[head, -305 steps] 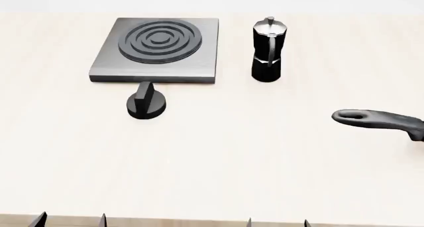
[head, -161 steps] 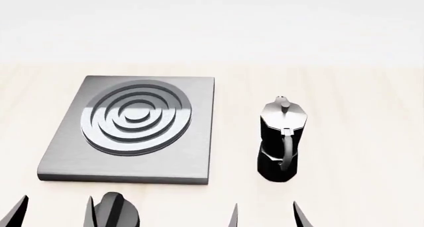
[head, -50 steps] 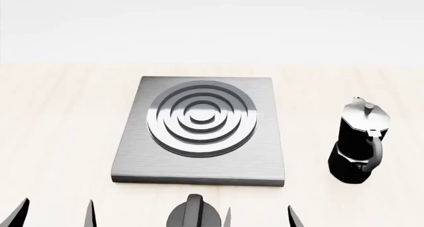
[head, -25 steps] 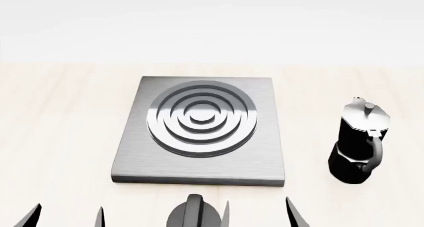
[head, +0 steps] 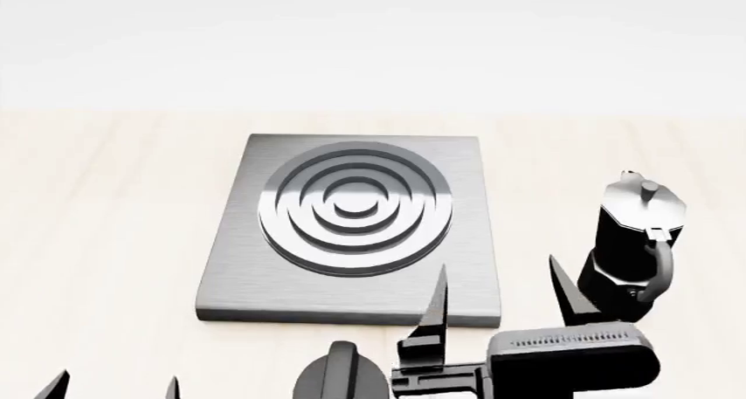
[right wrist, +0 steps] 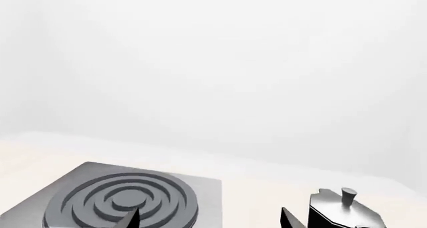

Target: Put the moka pot on the stove.

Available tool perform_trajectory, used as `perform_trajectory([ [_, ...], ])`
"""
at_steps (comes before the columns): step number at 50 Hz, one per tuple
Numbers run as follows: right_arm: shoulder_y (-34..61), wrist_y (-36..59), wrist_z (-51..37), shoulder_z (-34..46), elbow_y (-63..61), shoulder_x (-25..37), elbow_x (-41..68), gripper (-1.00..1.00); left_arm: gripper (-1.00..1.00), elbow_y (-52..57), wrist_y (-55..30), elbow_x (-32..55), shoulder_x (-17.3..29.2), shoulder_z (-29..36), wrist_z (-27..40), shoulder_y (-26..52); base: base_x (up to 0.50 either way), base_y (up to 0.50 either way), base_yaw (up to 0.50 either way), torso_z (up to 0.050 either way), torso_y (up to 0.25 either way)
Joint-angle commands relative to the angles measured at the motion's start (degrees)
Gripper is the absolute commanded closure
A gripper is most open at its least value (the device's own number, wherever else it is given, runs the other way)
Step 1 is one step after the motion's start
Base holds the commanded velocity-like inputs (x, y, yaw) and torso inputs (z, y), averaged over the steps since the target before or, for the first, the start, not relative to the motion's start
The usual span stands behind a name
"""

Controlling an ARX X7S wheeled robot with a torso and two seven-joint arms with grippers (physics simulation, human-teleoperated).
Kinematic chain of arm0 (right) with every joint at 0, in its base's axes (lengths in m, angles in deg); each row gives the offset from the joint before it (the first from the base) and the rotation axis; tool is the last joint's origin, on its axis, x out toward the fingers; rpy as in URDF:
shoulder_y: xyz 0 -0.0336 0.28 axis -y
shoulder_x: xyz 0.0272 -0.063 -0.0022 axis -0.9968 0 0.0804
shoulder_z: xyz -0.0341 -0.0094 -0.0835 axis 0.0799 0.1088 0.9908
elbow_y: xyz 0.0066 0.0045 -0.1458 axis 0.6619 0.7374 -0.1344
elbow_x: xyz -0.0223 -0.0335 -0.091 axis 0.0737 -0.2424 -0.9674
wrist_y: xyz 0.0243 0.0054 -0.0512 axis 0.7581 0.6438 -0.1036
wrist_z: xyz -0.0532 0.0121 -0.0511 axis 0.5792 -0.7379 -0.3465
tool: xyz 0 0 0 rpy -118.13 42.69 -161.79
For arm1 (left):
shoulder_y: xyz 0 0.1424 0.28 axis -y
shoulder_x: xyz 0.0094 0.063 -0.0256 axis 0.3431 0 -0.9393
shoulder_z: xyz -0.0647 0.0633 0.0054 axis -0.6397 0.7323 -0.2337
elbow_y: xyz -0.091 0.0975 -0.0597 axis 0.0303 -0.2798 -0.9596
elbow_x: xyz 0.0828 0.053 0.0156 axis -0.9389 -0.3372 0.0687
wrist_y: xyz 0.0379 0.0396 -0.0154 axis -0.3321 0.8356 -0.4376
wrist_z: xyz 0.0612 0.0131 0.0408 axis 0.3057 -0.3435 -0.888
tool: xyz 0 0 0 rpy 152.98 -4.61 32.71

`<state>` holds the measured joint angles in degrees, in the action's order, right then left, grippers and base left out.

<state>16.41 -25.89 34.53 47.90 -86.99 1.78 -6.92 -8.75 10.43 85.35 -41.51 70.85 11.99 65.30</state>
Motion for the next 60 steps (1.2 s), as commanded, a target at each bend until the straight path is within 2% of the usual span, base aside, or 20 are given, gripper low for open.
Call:
perform_trajectory([
  [1,4.84,5.75,-0.59,-1.71,-2.26,2.0,-1.06,-1.0,-1.0,-0.77,2.1,-0.26,0.39,-0.49,0.95,-0.15,0.0,0.0,0.0,0.0,0.0],
  [18,6.06,10.53,-2.92,-3.93,-6.18,4.57,-2.52,-1.0,-1.0,-0.77,1.9,0.89,1.6,0.37,1.88,0.26,0.0,0.0,0.0,0.0,0.0],
  [37,8.84,12.57,-3.29,-6.25,-3.47,6.56,-1.43,-1.0,-1.0,-0.9,1.87,1.74,2.66,1.16,2.81,0.56,0.0,0.0,0.0,0.0,0.0],
  [47,12.16,11.31,-0.86,-8.41,3.86,6.28,3.31,-1.0,-1.0,-0.51,1.69,2.23,3.25,1.43,3.23,0.5,0.0,0.0,0.0,0.0,0.0],
  [60,15.97,4.53,3.76,-11.91,19.11,6.22,9.37,-1.0,-1.0,-0.41,1.58,2.74,3.89,1.8,3.69,0.63,0.0,0.0,0.0,0.0,0.0],
])
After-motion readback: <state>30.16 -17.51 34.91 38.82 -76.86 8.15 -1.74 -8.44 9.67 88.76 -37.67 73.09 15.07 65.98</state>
